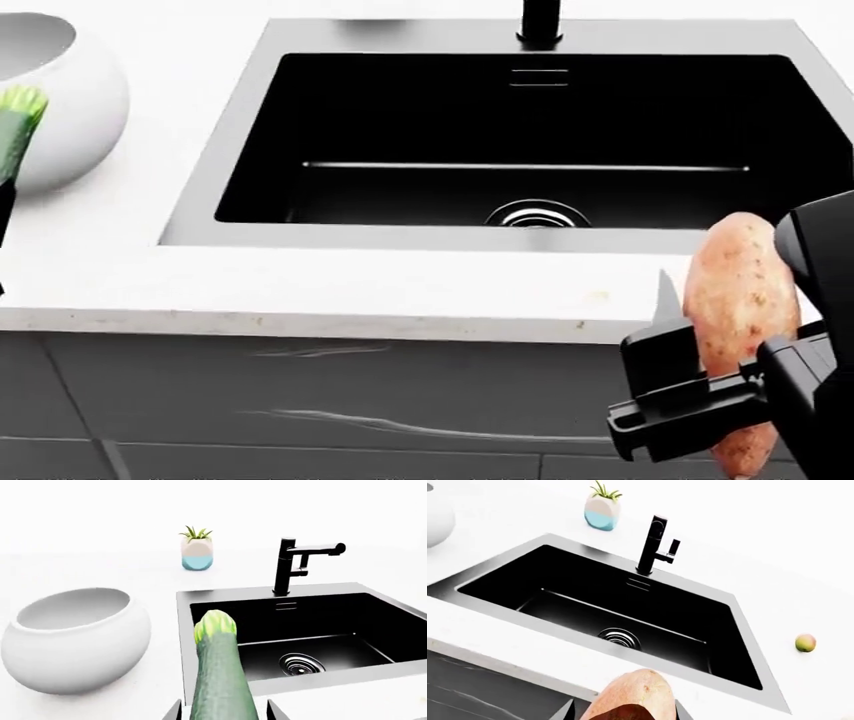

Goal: There is a mixed pile of frozen fruits and vegetables on the counter. Locate all the frozen vegetables and place the items in a bowl on the counter. Take all the frozen fruits and defrost them in a running sink.

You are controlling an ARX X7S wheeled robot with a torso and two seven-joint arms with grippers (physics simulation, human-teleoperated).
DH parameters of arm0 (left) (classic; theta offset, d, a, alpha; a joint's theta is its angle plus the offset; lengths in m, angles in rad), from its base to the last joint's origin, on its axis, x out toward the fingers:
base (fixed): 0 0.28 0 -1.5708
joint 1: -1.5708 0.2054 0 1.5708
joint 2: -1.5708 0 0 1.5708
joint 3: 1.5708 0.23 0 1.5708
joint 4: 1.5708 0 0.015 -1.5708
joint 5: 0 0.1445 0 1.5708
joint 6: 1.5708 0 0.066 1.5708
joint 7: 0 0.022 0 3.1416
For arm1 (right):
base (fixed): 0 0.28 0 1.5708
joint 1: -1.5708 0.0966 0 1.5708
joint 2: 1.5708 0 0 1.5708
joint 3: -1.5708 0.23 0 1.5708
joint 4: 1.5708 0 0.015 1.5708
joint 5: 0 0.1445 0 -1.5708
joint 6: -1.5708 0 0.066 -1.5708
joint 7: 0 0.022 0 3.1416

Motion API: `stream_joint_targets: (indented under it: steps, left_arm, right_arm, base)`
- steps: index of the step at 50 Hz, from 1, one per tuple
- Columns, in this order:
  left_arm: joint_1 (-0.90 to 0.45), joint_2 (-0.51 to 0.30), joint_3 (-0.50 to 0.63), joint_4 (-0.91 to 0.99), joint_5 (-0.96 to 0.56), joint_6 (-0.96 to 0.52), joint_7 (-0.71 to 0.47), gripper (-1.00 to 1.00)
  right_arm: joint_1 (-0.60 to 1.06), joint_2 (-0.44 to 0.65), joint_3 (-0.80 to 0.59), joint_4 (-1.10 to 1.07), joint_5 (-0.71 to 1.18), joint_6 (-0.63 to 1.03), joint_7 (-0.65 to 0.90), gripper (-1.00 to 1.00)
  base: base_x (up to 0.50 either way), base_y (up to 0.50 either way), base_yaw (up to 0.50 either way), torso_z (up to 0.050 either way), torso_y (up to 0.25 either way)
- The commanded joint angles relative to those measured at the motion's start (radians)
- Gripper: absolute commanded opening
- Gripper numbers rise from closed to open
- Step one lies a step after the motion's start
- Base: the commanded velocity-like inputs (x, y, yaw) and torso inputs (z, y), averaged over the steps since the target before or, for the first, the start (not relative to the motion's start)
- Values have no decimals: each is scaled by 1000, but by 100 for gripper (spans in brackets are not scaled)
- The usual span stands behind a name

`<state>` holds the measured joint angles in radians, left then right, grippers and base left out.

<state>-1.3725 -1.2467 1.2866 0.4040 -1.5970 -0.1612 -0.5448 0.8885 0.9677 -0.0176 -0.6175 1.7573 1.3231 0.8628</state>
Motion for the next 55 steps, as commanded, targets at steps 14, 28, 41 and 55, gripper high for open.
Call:
stream_joint_targets:
  steps: [14, 28, 41, 55]
  left_arm:
    - [-55, -46, -30, 18, -42, -37, -49, -100]
    - [-52, -69, -37, 23, -44, -33, -51, -100]
    - [-23, -57, -27, 25, -32, -10, -52, -100]
    - [-17, -43, -26, 16, -24, -14, -49, -100]
  right_arm:
    - [34, -18, -24, -3, -85, -2, -68, -100]
    - [33, -17, -41, -5, -141, -5, -88, -100]
    - [11, -13, -50, -15, -177, -14, -109, -100]
    - [24, -1, -68, -18, -187, -10, -91, -100]
  base:
    - [-17, 500, 0, 0, 0]
    - [170, 498, 0, 0, 0]
    - [436, 378, 0, 0, 2]
    - [407, 417, 0, 0, 1]
